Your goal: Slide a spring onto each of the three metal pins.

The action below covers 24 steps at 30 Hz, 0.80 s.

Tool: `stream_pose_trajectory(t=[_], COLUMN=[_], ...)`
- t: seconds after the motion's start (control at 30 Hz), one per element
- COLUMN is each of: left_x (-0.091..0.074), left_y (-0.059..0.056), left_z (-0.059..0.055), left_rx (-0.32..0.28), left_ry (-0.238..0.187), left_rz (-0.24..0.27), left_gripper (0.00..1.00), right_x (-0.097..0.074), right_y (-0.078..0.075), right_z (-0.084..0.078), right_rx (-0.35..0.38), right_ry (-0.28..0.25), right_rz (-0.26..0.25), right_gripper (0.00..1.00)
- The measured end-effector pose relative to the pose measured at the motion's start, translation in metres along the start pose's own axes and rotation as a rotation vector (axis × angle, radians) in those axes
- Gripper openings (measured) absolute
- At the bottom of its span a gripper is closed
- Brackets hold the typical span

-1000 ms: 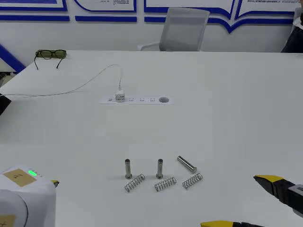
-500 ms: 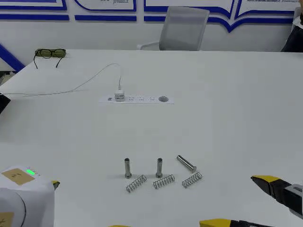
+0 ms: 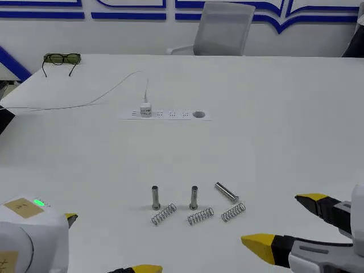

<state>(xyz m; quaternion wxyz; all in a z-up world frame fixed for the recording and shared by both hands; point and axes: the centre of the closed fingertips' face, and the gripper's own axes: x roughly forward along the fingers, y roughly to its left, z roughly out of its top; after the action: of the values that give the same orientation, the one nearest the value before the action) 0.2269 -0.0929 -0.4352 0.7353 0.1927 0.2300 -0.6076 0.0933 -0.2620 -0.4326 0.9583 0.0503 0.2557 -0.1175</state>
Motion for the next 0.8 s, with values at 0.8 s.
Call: stream_pose_trajectory(t=[0.8], left_x=[0.005], left_y=[-0.005], left_z=[0.007], left_rx=[-0.017], left_ry=[-0.051], left_rz=[-0.027], left_gripper=[0.89], right_x=[0.052], right_y=[-0.022], right_z=[0.014], right_rx=[0.029], right_ry=[0.029], right_rz=[0.038], right_gripper=[0.59])
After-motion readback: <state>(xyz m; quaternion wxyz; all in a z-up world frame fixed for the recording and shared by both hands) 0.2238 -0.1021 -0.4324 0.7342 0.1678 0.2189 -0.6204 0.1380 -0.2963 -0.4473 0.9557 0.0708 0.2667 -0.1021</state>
